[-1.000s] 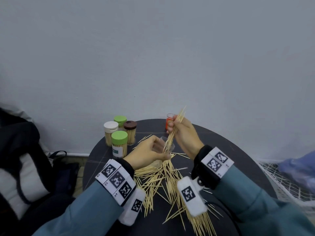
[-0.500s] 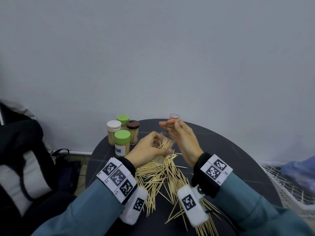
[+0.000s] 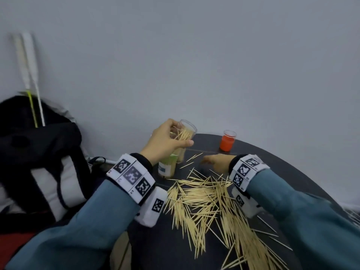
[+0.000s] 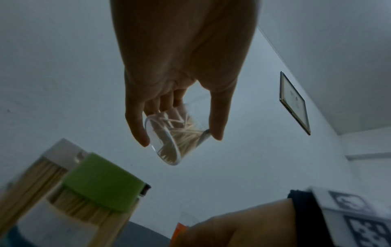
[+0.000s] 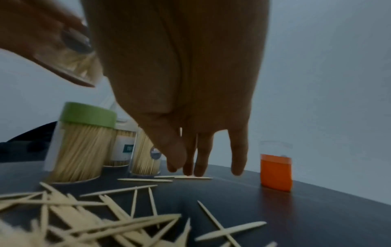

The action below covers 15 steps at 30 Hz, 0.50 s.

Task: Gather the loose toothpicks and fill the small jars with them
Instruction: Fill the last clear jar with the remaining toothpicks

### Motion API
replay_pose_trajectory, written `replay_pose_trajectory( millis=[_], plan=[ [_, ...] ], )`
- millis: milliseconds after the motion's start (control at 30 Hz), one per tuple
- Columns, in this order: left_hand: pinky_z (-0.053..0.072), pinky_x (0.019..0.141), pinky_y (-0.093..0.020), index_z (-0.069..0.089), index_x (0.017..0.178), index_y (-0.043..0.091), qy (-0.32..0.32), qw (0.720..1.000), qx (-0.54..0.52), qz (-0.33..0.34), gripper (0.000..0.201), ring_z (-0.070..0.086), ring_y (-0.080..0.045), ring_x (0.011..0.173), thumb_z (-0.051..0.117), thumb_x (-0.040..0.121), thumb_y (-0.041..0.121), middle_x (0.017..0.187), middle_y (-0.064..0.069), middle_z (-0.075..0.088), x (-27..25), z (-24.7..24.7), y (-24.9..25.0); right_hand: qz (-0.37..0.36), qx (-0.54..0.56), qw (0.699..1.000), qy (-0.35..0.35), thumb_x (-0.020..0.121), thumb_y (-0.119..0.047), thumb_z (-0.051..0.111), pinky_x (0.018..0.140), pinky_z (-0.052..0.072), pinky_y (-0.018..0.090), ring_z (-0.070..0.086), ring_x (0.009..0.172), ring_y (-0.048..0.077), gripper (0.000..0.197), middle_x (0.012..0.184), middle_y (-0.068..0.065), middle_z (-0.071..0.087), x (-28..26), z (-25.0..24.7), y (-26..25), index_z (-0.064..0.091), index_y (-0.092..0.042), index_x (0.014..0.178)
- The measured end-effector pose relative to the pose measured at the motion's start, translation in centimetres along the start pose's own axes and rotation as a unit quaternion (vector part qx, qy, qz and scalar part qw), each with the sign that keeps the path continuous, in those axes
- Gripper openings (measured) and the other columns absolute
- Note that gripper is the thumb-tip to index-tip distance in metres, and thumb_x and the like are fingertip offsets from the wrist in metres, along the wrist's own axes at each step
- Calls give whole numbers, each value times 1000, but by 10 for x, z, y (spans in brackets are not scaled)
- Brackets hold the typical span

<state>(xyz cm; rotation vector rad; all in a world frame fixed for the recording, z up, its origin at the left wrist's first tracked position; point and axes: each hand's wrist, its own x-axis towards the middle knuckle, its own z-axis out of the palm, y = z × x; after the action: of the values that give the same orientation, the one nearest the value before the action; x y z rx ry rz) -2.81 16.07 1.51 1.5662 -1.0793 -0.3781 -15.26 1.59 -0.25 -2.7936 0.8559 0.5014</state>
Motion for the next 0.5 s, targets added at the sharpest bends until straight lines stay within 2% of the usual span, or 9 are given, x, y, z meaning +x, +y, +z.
replay_pose_trajectory(
  millis=[100, 200, 267, 367, 500],
  plan=[
    [44, 65, -12, 50, 105, 14, 16, 1000, -2, -3, 45, 54, 0, 75, 80, 71, 16, 89, 10, 55, 8, -12, -6, -4, -55, 998, 4, 93, 4, 34, 107, 32, 34, 38, 133, 27, 56, 147, 12, 36, 22, -5, -17, 27, -13, 145],
    [45, 67, -14, 51, 104, 14, 31, 999, -6, -8, 47, 55, -2, 75, 82, 69, 16, 88, 9, 57, 13, -21, -12, 5, -89, 996, 9, 96, -3, 39, 105, 31, 32, 39, 133, 27, 50, 146, 12, 39, 47, -5, -28, 30, -13, 143],
    [45, 64, -11, 52, 105, 13, 38, 999, -7, -9, 47, 54, -2, 73, 82, 68, 16, 86, 9, 57, 15, -29, -15, 23, -123, 992, -7, 96, -7, 40, 103, 32, 32, 41, 131, 28, 45, 144, 14, 41, 59, -4, -33, 34, -9, 141],
    [42, 59, -5, 52, 108, 12, 40, 999, 4, -9, 48, 54, -4, 75, 81, 70, 15, 87, 8, 55, 16, -39, -19, 41, -161, 986, -19, 97, -8, 37, 103, 33, 32, 40, 131, 29, 46, 145, 15, 39, 63, -3, -38, 31, -6, 142],
    [44, 66, -14, 53, 110, 10, 43, 999, 23, -15, 50, 54, -9, 80, 82, 70, 17, 92, 3, 57, 13, -45, -21, 27, -169, 985, -23, 97, -8, 35, 103, 34, 34, 42, 130, 28, 47, 144, 13, 40, 50, 3, -44, 31, -10, 144]
  ],
)
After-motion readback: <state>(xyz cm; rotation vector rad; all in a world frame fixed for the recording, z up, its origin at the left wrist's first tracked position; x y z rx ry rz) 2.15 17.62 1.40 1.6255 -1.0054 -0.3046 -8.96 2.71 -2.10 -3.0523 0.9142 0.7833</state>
